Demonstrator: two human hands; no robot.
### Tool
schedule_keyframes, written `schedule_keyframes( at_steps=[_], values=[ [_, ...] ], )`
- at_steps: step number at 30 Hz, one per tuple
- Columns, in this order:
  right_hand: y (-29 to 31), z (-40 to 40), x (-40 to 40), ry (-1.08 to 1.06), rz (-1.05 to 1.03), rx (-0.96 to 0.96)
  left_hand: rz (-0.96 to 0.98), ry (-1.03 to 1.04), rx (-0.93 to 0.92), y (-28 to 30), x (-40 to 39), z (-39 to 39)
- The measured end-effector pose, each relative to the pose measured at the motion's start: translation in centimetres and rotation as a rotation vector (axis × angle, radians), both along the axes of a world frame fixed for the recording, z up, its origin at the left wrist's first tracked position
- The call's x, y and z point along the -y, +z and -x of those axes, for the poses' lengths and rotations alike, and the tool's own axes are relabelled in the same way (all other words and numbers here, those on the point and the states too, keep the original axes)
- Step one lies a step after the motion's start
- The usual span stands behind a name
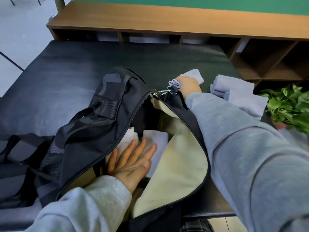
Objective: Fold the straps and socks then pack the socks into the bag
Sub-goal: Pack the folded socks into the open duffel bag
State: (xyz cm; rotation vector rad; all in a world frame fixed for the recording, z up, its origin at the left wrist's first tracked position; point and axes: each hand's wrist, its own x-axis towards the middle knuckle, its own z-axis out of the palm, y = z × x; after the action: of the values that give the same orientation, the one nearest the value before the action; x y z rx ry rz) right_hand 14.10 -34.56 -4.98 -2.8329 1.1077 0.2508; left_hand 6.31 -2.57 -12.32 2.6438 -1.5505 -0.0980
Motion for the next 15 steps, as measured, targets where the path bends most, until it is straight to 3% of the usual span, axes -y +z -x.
schedule_keyframes(
  at_steps=[2, 6, 8, 10, 12, 15],
  values=[
    [1.0, 0.0, 0.1, -0.124, -0.014, 0.003, 0.085, -0.020, -0.065, 0.6, 0.3, 0.5],
    [1.2, 0.6, -0.2, -0.150, -0.063, 0.054, 0.050, 0.121, -0.067, 0.5, 0.5, 1.2],
    [1.7, 1.3, -0.8, -0.187, -0.118, 0.078, 0.144, 0.100, 0.037, 0.5, 0.9, 0.8],
    [2.0, 1.7, -1.3, -0.134, -0.122, 0.118, 0.157, 0.111, 0.047, 1.3, 1.0, 0.9],
    [1.1, 2.8, -1.6, 0.005, -0.033, 0.062, 0.171, 0.126, -0.074, 1.4, 1.0, 1.3],
    [-0.2, 4.7, -1.8, 0.071, -0.077, 0.070, 0.176, 0.083, 0.016, 1.0, 0.4, 1.3]
  ],
)
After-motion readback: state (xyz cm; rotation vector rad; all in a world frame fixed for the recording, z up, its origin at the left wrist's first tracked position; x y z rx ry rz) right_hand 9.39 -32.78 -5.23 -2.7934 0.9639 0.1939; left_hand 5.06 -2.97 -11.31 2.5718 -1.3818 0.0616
